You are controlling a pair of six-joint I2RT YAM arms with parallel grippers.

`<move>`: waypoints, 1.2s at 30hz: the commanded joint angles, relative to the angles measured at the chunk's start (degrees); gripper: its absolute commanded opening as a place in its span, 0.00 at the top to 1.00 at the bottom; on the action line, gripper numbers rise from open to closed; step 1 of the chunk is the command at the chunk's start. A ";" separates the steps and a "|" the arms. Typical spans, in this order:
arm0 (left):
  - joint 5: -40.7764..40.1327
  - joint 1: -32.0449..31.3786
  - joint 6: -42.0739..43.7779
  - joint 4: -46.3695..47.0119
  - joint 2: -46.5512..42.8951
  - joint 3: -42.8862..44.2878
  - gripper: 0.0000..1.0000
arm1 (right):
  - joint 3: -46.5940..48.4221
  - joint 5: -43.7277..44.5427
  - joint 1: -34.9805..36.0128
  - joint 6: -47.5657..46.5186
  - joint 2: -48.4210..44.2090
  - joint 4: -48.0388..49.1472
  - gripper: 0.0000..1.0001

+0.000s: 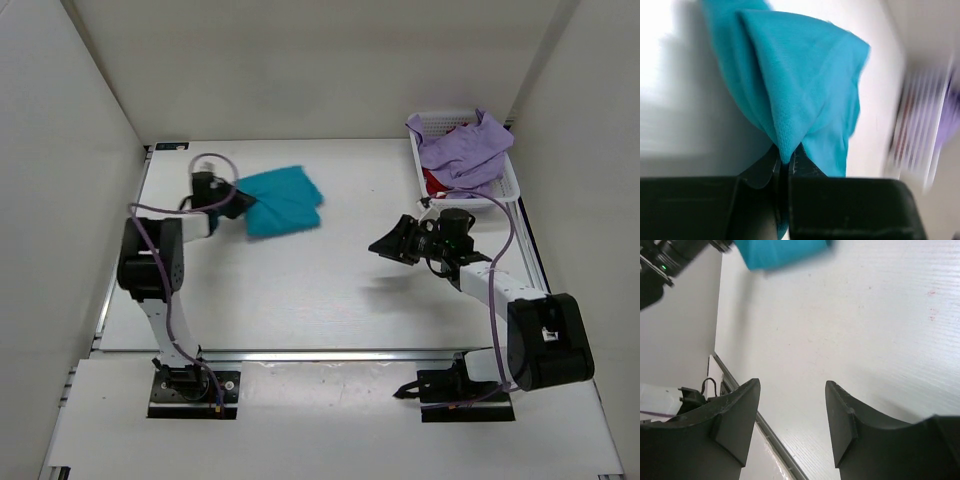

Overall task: Fold and stack the t-shirts
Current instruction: Put the neatly folded tshirt into the corner of the board with the left arm

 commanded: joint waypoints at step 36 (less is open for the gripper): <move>-16.00 32.14 -29.88 22.46 10.68 -0.58 0.99 | 1.77 -7.04 7.48 -2.55 10.52 3.93 0.48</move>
